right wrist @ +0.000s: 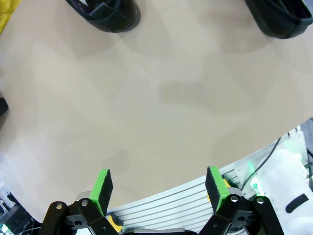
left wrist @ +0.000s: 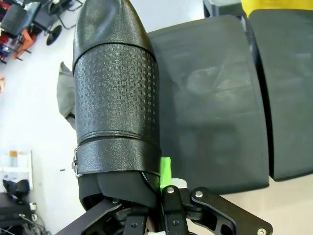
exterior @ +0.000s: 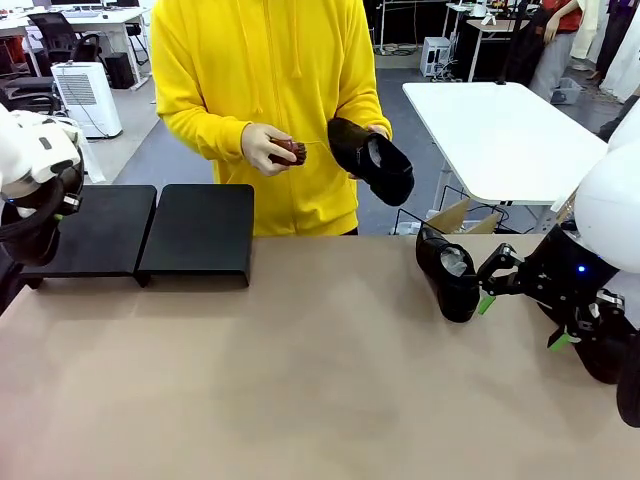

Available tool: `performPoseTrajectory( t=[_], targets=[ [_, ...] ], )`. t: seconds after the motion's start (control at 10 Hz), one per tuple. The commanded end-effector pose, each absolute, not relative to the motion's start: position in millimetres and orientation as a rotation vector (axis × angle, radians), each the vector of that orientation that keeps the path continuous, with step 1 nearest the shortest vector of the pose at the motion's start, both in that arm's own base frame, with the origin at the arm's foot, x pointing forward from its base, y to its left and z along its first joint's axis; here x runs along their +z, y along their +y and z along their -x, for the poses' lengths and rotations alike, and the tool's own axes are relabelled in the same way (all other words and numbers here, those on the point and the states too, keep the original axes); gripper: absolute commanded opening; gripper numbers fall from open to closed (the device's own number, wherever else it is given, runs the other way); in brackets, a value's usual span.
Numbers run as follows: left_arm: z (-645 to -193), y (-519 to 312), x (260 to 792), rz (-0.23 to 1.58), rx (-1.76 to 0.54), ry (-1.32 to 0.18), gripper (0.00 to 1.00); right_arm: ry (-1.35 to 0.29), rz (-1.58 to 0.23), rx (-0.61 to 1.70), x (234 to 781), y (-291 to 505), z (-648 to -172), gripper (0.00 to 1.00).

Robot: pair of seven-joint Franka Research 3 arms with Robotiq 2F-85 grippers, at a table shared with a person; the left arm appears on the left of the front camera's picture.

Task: Organize the shoes by placing them on the stand.
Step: Place the Shoe from the middle of the table onto the Shoes Stand.

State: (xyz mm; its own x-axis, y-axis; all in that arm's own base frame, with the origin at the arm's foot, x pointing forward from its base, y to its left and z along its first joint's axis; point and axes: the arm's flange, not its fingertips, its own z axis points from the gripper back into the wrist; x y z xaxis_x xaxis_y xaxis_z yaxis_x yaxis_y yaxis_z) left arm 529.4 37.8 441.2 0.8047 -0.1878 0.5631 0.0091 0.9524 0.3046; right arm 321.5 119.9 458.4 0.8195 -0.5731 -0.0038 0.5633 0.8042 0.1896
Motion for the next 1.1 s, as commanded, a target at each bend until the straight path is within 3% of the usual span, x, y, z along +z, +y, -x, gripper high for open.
performPoseTrajectory(
  t=[0.0,0.5,0.6,1.0],
  targets=[
    [-546,35,436,-0.326,-0.099,-0.662,0.00,-0.061,-0.209,-0.605,458,122,-325,1.00],
    [-572,39,421,-0.332,-0.109,-0.653,0.00,-0.061,-0.209,-0.605,458,122,-325,1.00],
    [-575,39,418,-0.338,-0.103,-0.622,0.04,-0.061,-0.209,-0.605,458,122,-325,1.00],
    [-577,47,414,-0.319,-0.087,-0.620,0.81,-0.060,-0.183,-0.582,468,121,-306,1.00]
  ],
)
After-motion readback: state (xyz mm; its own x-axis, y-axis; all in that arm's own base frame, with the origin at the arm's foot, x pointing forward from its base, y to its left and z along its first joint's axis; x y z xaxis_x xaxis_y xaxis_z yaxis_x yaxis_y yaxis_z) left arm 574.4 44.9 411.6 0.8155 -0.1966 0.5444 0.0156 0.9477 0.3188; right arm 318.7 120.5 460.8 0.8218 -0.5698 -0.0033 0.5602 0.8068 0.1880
